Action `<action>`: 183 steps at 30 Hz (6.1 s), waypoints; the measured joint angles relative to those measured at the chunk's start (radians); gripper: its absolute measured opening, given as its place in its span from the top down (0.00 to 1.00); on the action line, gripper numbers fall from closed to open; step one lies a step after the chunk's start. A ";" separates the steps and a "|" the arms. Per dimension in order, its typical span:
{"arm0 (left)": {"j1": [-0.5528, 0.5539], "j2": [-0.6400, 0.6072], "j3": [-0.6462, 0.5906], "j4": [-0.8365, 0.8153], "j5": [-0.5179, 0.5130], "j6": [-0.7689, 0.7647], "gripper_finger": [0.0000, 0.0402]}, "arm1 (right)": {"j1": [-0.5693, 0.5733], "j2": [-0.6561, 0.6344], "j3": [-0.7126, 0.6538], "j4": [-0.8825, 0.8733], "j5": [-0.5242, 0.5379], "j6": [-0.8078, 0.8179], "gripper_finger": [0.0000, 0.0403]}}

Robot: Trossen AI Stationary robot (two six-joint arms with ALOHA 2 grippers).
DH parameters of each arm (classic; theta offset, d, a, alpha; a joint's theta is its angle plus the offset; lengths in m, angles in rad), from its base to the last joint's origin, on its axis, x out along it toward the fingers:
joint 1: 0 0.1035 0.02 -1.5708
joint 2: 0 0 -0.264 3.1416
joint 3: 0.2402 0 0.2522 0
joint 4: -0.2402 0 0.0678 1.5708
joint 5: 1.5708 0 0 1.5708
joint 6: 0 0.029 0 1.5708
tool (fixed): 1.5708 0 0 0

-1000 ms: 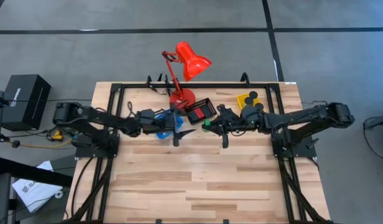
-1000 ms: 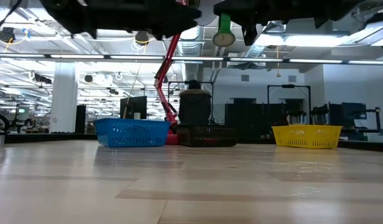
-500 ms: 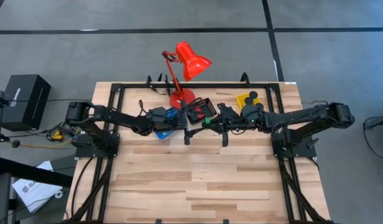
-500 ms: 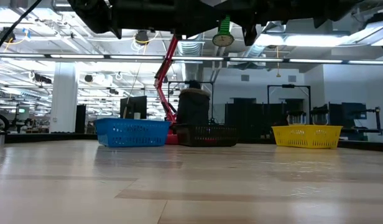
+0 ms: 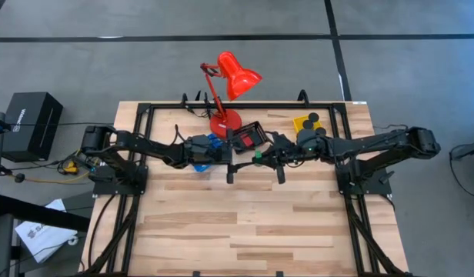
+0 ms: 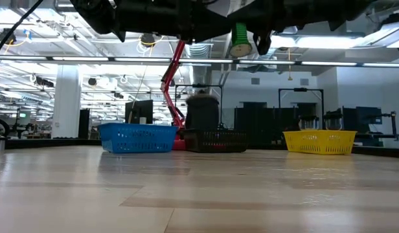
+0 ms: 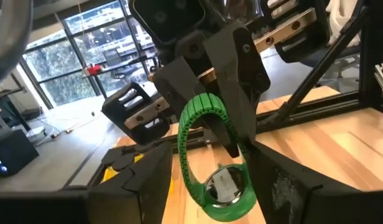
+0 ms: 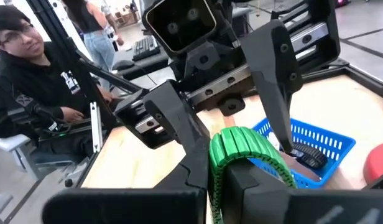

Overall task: Pick & Place Office items
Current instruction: Put the green wristwatch into the blue bin

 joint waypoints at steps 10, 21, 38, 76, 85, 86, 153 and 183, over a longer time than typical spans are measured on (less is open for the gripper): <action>0.000 -0.005 0.000 -0.001 0.003 0.003 0.52 | 0.001 0.019 -0.004 0.075 -0.056 -0.001 0.98; 0.000 -0.004 0.000 -0.003 0.003 0.004 0.56 | 0.001 0.021 -0.004 0.066 -0.103 0.065 0.98; -0.003 -0.017 0.003 -0.051 0.030 0.044 0.53 | 0.005 -0.054 -0.005 0.030 -0.147 0.077 0.97; -0.004 -0.014 0.000 -0.038 0.028 0.044 0.84 | -0.092 0.128 0.083 0.055 -0.282 0.112 0.94; -0.003 -0.013 -0.002 -0.055 -0.031 0.046 0.97 | -0.118 0.162 0.083 0.064 -0.266 0.111 0.94; -0.003 -0.013 -0.002 -0.063 -0.036 0.048 0.98 | -0.122 0.169 0.083 0.071 -0.266 0.106 0.94; 0.153 -0.109 -0.304 -0.484 -0.401 -0.512 0.95 | -0.226 0.150 0.083 -0.414 -0.261 0.077 0.71; 0.182 -0.207 -0.317 -0.517 -0.442 -0.450 0.71 | -0.226 0.150 0.083 -0.429 -0.262 0.076 0.71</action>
